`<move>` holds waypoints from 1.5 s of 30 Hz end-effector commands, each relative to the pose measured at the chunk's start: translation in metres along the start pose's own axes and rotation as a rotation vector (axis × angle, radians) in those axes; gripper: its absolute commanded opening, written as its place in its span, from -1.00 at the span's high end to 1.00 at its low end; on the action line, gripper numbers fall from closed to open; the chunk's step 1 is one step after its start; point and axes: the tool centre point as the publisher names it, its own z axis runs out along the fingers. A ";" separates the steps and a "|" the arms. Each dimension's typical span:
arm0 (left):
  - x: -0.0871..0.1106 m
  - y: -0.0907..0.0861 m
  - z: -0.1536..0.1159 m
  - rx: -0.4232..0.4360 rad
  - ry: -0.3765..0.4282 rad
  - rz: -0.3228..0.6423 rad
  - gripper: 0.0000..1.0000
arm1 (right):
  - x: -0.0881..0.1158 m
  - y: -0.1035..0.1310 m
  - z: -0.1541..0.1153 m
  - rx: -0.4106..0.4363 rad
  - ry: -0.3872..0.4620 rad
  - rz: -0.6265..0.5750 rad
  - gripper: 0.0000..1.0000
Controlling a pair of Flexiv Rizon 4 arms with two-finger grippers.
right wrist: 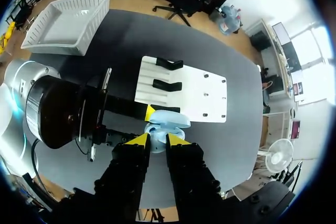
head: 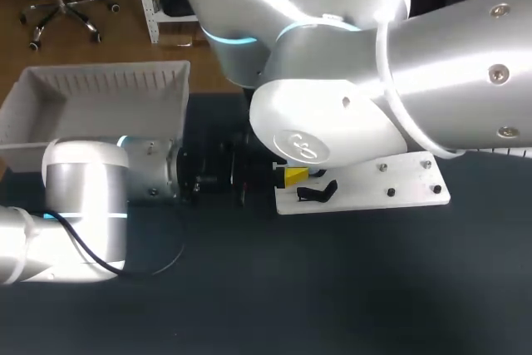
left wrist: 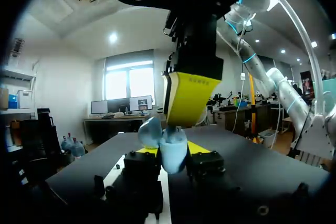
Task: Pick up each earbud case from the left stands, insert the matching earbuds, close the lid, and place the case in the box.
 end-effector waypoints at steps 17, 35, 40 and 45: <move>0.000 -0.002 0.000 -0.008 -0.003 0.004 1.00 | -0.002 0.001 0.005 0.005 -0.004 0.004 1.00; 0.000 -0.002 0.000 -0.008 -0.003 0.004 1.00 | -0.002 0.000 0.007 0.004 0.002 -0.002 0.03; 0.000 -0.002 0.000 -0.008 -0.003 0.004 1.00 | -0.002 -0.001 0.004 0.003 0.000 -0.002 -0.24; 0.000 -0.002 0.000 -0.008 -0.003 0.004 1.00 | 0.003 -0.002 -0.010 -0.003 -0.025 -0.006 -0.37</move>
